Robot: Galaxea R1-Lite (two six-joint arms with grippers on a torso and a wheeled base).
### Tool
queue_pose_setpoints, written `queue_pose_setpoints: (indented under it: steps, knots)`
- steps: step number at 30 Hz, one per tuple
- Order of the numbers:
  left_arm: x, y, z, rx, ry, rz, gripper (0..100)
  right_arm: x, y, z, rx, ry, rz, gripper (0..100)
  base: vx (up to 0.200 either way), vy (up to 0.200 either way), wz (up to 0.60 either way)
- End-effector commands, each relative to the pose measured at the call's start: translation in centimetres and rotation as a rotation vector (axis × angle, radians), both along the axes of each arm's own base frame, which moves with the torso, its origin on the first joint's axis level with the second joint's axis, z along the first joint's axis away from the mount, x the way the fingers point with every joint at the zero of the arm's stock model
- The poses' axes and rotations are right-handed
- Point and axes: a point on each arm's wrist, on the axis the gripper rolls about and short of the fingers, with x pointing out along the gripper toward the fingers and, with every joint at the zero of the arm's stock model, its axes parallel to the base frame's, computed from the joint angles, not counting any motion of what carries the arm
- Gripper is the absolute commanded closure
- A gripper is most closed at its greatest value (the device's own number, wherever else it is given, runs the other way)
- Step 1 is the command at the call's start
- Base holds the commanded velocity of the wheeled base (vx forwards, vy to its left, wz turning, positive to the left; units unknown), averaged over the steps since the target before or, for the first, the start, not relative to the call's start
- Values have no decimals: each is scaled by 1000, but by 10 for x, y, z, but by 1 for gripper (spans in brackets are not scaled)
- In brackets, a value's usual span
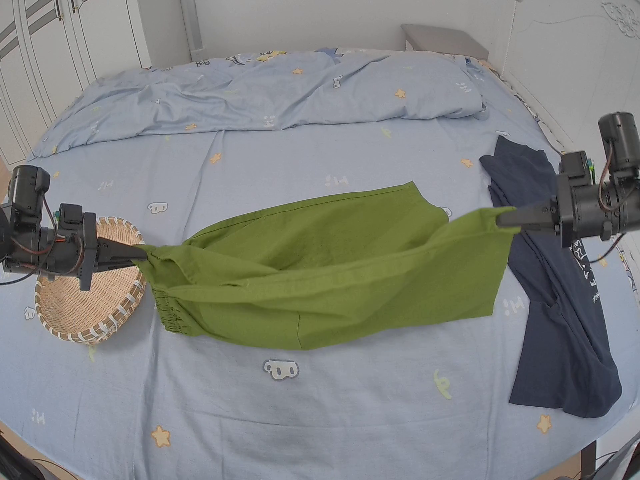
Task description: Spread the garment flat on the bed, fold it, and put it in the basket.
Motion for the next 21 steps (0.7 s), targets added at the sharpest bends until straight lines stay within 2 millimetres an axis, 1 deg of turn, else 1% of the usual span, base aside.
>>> queue_pose_setpoints:
  steps: [1,2,3,4,5,6,7,8,9,10,11,12,14,17,19,21]
  knots:
    - [42,9,-3,-14,21,13,100,56,10,-3,-5,23,-7,100,0,0,0]
    - [42,9,-3,-14,21,13,100,56,10,-3,-5,23,-7,100,0,0,0]
    - [47,11,-6,-16,30,17,100,68,12,-1,-7,4,-11,100,0,0,0]
    - [49,12,-7,-16,30,17,100,70,12,-1,-8,0,-12,100,0,0,0]
    - [53,13,-10,-16,34,18,100,80,14,0,-7,-14,-11,100,0,0,0]
    - [54,14,-11,-15,37,21,100,82,13,0,-8,-17,-12,100,0,0,0]
    - [57,15,-12,-16,39,22,100,90,14,-2,-8,-22,-15,100,0,0,0]
    - [57,15,-12,-16,39,22,100,90,14,-2,-8,-22,-15,100,0,0,0]
    - [59,18,-12,-7,37,37,100,102,14,-2,-7,-39,-16,100,0,0,0]
    - [61,19,-13,1,39,48,100,108,15,-3,-8,-49,-21,100,0,0,0]
    - [62,19,-15,8,42,56,100,113,15,-3,-8,-57,-23,100,0,0,0]
    - [62,19,-15,8,42,56,100,113,15,-3,-8,-57,-23,100,0,0,0]
    - [67,19,-16,28,40,71,100,130,15,-7,-8,-69,-32,100,0,0,0]
    - [71,20,-16,30,34,71,100,139,13,-10,-8,-81,-37,100,0,0,0]
    - [74,22,-15,30,28,73,100,144,14,-11,-9,-120,-33,100,0,0,0]
    - [75,22,-15,30,28,73,100,145,14,-11,-9,-130,-31,100,0,0,0]
